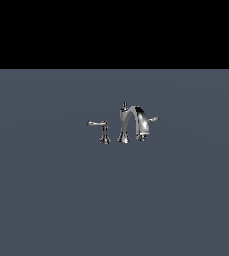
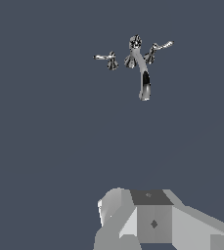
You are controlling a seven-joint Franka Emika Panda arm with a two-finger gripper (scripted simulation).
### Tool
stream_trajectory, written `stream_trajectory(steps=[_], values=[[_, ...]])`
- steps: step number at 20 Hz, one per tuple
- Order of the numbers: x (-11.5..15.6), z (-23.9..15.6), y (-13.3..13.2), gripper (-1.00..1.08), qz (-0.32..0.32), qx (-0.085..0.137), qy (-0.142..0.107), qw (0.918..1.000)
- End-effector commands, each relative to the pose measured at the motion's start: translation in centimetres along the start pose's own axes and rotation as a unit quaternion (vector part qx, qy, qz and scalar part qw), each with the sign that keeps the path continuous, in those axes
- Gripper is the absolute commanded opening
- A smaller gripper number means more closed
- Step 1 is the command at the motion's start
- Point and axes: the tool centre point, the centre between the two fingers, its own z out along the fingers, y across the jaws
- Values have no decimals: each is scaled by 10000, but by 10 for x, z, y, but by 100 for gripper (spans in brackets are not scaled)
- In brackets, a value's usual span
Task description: Turn on the faucet by rotating a designated handle.
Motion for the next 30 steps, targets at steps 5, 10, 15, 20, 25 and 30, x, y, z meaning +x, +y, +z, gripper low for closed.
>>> stream_trajectory(steps=[5, 10, 15, 20, 25, 30], values=[[1, 2, -2, -100, 42, 0, 1, 10000], [6, 12, -9, -100, 214, -2, 4, 9998], [16, 29, -21, -100, 519, -4, 10, 9987], [31, 54, -38, -100, 960, -7, 19, 9954], [51, 84, -56, -100, 1487, -10, 30, 9889], [74, 114, -73, -100, 2012, -11, 41, 9795]])
